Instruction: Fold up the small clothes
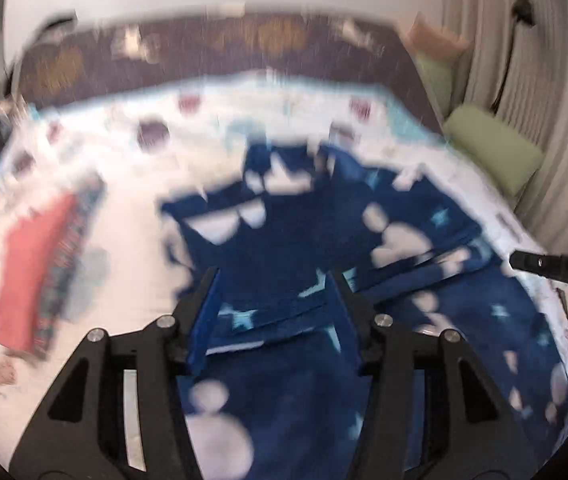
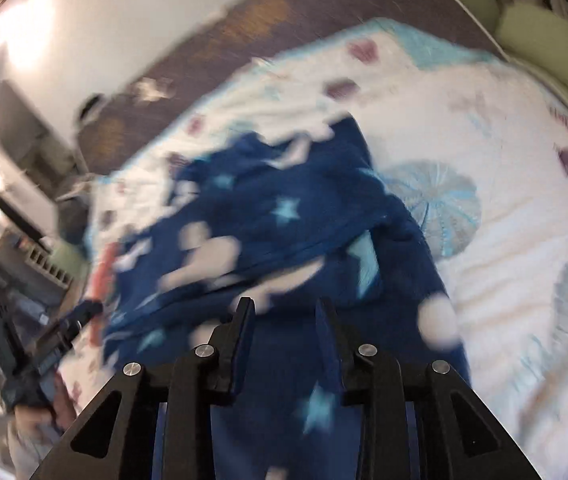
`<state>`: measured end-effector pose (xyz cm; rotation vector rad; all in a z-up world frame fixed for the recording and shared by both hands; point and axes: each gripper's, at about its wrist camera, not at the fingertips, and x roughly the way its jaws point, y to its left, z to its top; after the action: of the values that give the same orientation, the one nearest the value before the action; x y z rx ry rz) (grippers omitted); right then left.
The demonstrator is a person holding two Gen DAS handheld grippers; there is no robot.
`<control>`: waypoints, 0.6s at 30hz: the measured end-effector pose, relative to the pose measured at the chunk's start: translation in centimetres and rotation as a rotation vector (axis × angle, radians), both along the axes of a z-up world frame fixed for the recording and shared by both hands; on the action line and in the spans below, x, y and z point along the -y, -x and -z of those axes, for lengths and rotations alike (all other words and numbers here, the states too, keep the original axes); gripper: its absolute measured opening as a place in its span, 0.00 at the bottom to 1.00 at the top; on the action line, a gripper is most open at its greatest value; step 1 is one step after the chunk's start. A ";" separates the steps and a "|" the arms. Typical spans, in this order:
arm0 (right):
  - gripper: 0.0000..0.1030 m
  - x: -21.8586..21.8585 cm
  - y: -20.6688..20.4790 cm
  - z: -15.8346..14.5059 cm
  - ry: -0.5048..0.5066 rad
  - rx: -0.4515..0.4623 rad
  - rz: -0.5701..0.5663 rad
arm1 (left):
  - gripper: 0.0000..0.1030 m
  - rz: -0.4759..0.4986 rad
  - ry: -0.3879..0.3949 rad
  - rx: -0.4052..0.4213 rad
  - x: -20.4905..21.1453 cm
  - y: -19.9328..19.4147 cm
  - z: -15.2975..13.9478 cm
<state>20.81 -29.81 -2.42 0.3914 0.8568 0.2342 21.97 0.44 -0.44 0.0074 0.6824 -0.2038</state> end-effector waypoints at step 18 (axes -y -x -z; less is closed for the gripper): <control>0.47 3.8 22.5 1.5 0.044 0.086 0.041 | 0.70 0.038 0.087 -0.113 -0.9 21.2 5.4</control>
<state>-1.66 -33.60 -3.93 0.3554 0.7670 0.1923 0.78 1.38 -5.81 -0.0752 0.7860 -0.2723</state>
